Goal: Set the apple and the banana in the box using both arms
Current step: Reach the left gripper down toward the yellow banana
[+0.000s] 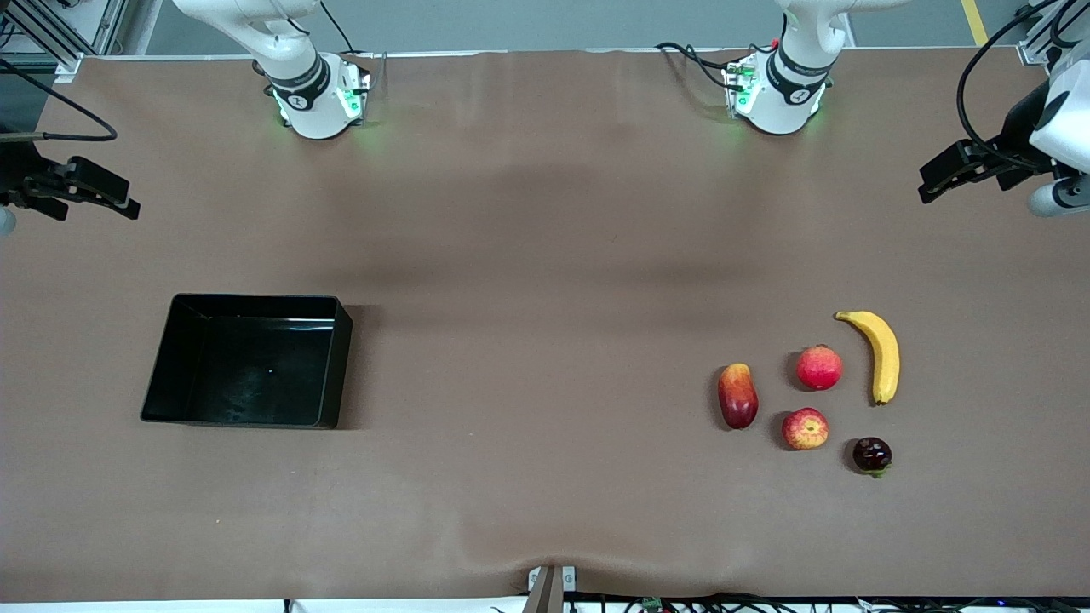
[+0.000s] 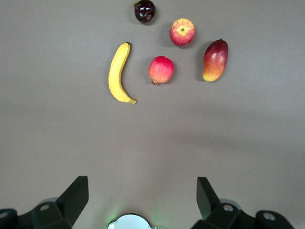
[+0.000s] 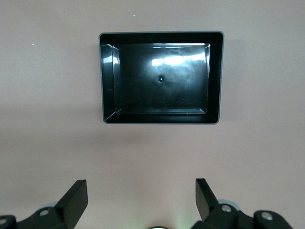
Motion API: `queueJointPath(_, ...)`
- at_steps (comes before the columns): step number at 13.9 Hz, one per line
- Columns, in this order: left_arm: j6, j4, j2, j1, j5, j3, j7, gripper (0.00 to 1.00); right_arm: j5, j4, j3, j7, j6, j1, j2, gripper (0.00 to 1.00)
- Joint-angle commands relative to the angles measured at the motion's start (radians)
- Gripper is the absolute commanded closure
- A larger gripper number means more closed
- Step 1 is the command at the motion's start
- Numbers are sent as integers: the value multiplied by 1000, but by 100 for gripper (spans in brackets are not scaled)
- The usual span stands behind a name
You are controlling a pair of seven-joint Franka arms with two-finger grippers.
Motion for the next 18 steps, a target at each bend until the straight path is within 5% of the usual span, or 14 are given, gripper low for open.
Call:
queueJointPath(1, -14, 23, 9, 8, 15, -3, 14, 0, -16, 23, 2, 17, -16, 5, 4, 0)
queueJointPath(5, -8, 30, 50, 40, 6, -3, 43, 0, -18, 27, 5, 20, -8, 14, 2, 0)
queueJointPath(10, 179, 9, 225, 106, 16, -3, 49, 0, -16, 32, 7, 21, -10, 37, 1, 0)
queueJointPath(16, 729, -318, 335, 216, 18, -2, 46, 0, -16, 29, 7, 21, -10, 36, 2, 0)
queueJointPath(18, 814, -355, 397, 220, 19, 0, 48, 0, -16, 29, 7, 21, -8, 36, 4, 0)
